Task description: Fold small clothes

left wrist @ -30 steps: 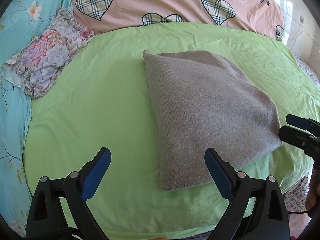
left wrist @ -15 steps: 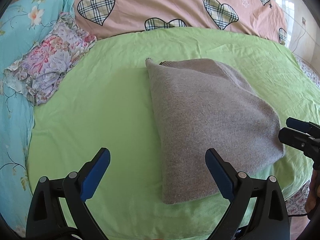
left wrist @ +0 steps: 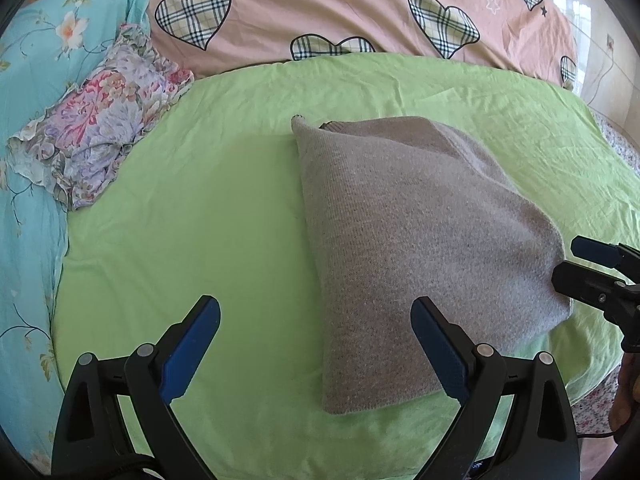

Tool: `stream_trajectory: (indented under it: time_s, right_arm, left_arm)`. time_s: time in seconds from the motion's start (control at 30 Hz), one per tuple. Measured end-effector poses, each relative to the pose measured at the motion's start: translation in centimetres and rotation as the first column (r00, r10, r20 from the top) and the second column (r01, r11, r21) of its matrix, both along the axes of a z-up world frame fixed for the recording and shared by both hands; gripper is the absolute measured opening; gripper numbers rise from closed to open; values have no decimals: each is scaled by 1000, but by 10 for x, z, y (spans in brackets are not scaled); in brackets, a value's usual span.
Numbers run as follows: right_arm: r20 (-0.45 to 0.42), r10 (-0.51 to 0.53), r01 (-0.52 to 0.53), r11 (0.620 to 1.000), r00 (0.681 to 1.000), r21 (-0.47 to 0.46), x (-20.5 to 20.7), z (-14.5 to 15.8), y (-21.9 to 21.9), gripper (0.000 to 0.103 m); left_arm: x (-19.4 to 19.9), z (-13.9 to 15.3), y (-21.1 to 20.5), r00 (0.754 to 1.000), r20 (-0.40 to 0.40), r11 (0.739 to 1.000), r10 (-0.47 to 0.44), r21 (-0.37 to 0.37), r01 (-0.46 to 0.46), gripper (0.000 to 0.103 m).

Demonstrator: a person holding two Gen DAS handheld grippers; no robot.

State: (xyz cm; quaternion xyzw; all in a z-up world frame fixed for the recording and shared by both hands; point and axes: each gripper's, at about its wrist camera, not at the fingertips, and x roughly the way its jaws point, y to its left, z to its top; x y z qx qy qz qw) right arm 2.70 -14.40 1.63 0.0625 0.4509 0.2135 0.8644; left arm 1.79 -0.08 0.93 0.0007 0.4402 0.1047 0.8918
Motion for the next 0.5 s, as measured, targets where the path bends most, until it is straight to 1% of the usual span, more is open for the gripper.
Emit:
stream_trajectory:
  time_s: [0.5]
  right_arm:
    - [0,-2,2,1000,1000,1,2,2,2,95]
  left_arm:
    - [1,1,-8,1000,9,1000,-13,9,13,98]
